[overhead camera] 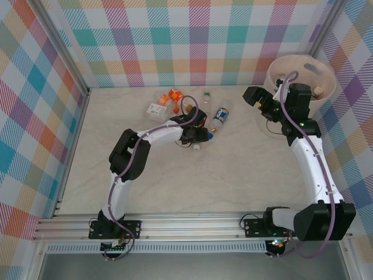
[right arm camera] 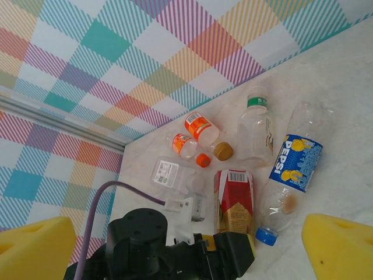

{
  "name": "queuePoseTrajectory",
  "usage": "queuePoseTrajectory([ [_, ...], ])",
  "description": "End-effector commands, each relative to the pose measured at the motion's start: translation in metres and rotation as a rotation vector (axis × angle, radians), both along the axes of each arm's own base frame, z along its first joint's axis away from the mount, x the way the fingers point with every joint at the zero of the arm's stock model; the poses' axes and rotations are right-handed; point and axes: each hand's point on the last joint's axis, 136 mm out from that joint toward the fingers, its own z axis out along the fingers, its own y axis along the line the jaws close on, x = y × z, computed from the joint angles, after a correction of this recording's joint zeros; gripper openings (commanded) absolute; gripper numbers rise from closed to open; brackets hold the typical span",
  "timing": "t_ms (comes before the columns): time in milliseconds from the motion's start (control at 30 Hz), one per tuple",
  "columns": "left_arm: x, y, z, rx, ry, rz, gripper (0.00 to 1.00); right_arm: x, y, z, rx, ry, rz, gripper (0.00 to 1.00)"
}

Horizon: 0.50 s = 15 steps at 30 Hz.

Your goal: Put the plastic bottles in the bin

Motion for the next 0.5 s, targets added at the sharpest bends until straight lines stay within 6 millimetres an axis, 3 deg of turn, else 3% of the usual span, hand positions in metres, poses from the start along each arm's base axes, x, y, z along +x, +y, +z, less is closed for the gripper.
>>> queuePoseTrajectory([
  [0,0.006,-0.001,-0.004,-0.008,-0.017,-0.016,0.7,-0.003,0.011,-0.003,-0.006,0.005,0.043,1.0],
  [233,0.005,0.002,0.013,-0.022,-0.071,-0.041,0.55,-0.01,0.029,-0.009,-0.03,0.03,0.115,1.0],
  [467,-0.001,0.013,0.049,-0.032,-0.169,-0.061,0.52,-0.013,0.039,-0.023,-0.035,0.069,0.139,1.0],
])
